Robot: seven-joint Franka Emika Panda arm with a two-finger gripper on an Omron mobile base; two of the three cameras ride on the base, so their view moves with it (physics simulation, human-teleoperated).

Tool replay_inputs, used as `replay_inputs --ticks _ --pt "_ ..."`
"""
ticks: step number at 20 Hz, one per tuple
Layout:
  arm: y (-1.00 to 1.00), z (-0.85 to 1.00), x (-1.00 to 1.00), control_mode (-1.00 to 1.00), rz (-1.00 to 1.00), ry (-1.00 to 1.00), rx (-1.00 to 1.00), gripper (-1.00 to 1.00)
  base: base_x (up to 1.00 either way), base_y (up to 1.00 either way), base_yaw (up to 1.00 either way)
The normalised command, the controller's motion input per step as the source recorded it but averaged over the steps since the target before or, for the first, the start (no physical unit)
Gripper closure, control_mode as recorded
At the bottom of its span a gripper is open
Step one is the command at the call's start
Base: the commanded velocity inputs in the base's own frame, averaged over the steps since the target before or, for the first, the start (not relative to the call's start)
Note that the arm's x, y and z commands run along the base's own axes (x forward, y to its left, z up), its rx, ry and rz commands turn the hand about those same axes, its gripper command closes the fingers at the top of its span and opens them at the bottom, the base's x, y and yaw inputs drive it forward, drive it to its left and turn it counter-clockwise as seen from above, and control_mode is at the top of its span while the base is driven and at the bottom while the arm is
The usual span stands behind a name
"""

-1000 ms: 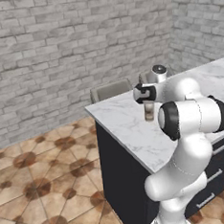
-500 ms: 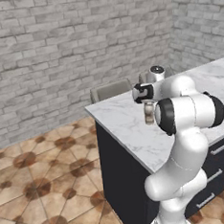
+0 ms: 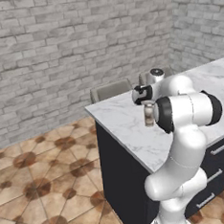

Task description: Move the drinks to the dining counter.

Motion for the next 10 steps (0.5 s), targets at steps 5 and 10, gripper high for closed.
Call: replay_inputs --ticks 5,10 --pt "0.0 -0.46 0.0 -1.0 0.0 -0.04 0.0 1.0 0.0 0.0 0.0" --pt "0.0 -0.11 0.0 -1.0 0.0 -0.01 0.0 1.0 0.0 0.0 0.0"
